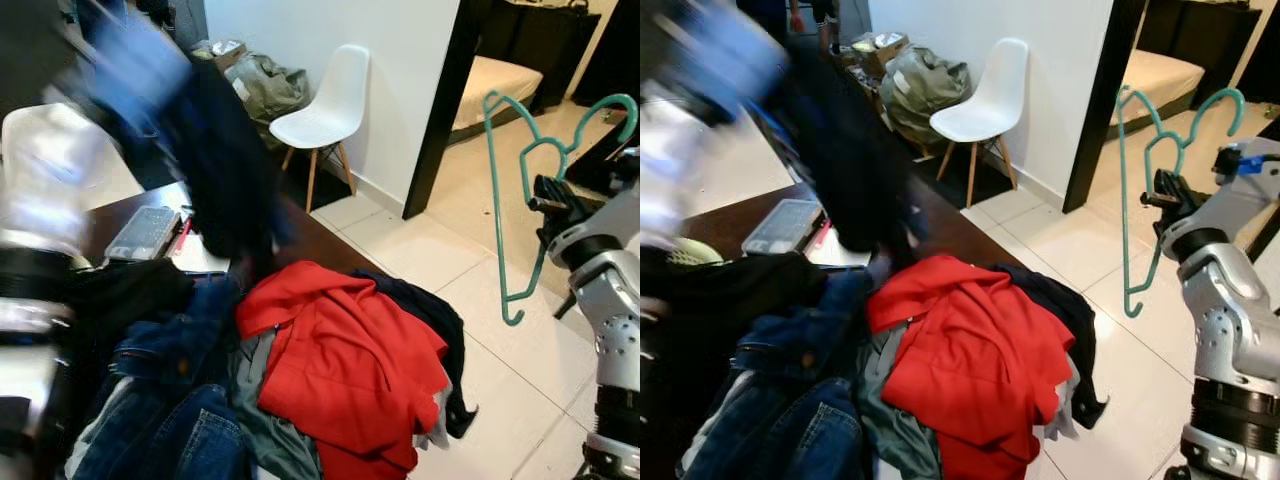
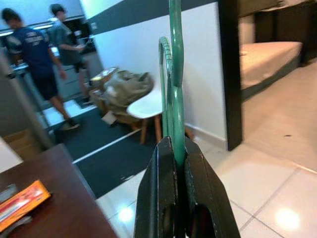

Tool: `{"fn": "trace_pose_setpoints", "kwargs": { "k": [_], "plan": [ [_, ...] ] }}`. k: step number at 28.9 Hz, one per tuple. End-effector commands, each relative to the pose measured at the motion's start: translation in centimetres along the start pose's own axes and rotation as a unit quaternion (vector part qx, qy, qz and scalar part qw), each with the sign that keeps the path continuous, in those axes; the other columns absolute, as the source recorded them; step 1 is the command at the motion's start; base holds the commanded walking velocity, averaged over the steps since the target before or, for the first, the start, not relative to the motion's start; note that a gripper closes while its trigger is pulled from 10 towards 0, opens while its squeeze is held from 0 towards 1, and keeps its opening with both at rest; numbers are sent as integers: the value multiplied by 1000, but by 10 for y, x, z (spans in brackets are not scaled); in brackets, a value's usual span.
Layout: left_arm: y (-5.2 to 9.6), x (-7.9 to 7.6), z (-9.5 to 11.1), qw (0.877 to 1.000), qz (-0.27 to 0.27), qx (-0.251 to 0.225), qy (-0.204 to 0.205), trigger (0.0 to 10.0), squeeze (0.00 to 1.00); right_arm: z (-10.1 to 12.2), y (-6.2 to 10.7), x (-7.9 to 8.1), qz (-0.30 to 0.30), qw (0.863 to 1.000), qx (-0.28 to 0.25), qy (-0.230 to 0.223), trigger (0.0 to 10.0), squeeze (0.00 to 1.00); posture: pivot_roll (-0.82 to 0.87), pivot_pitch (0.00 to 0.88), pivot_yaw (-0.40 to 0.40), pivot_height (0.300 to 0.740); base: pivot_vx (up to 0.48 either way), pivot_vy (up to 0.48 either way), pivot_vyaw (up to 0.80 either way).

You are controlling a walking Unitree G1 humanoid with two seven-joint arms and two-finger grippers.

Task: Hang hanger

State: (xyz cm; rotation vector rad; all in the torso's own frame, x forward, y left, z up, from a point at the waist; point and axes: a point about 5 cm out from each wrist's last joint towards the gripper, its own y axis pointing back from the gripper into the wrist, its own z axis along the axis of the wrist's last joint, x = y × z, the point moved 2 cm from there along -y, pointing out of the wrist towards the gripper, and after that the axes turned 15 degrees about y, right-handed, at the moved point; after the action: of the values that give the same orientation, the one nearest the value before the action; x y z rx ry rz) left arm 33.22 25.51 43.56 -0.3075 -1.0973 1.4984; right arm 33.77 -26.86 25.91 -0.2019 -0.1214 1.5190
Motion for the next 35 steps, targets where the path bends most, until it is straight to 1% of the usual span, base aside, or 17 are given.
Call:
{"fn": "trace_pose_setpoints", "kwargs": {
  "k": [1,2,8,11,13,15,18,22,24,25,27,28,30,31,32,34,35],
  "plan": [
    [12,43,12,996,68,0,-61,0,0,-1,-5,6,8,1000,-6,-10,10000,0,-59,0,-61,740,0,0,0],
    [22,75,30,987,116,-9,-111,0,0,-4,-8,10,16,1000,-4,-16,10000,0,-30,0,-77,740,0,0,0],
    [45,96,29,979,138,34,-144,0,0,-8,-15,21,34,999,0,-23,10000,0,14,0,-99,740,0,0,0],
    [77,86,-7,978,124,118,-121,0,0,-9,-20,29,49,998,1,-27,10000,0,24,0,-108,740,0,0,0],
    [77,86,-7,978,124,118,-121,0,0,-9,-20,29,49,998,1,-27,10000,0,24,0,-108,740,0,0,0],
    [106,74,-29,970,131,177,-99,0,0,-10,-22,33,60,998,2,-25,10000,0,27,0,-113,740,0,0,0],
    [118,66,-40,966,133,205,-84,0,0,-11,-22,35,67,997,4,-23,10000,0,29,0,-112,740,0,0,0],
    [153,15,-95,943,66,325,33,0,0,-14,-22,51,100,995,5,-25,10000,0,26,0,-111,740,0,0,0],
    [159,3,-103,935,50,347,62,0,0,-15,-22,55,106,994,3,-26,10000,0,26,0,-111,740,0,0,0],
    [162,-20,-112,923,18,362,125,10000,0,-15,-22,58,112,993,1,-27,10000,0,16,0,-104,740,0,0,0],
    [163,-35,-115,915,-3,368,166,10000,0,-15,-22,61,114,993,0,-27,10000,0,16,0,-104,740,0,0,0],
    [165,-60,-118,899,-41,382,210,10000,0,-15,-22,64,118,993,-2,-29,10000,0,7,0,-94,740,0,0,0],
    [167,-68,-119,891,-57,395,217,10000,0,-15,-21,64,119,993,-2,-29,10000,0,7,0,-94,740,0,0,0],
    [180,-87,-123,867,-117,434,216,10000,0,-16,-20,68,125,992,-2,-28,10000,0,2,0,-88,740,0,0,0],
    [180,-87,-123,867,-117,434,216,10000,0,-16,-20,68,125,992,-2,-28,10000,0,2,0,-88,740,0,0,0],
    [209,-100,-134,817,-160,514,206,10000,0,-18,-18,73,134,991,-1,-26,10000,0,1,0,-81,740,0,0,0],
    [209,-100,-134,817,-160,514,206,10000,0,-18,-18,73,134,991,-1,-26,10000,0,1,0,-81,740,0,0,0]
  ]
}}
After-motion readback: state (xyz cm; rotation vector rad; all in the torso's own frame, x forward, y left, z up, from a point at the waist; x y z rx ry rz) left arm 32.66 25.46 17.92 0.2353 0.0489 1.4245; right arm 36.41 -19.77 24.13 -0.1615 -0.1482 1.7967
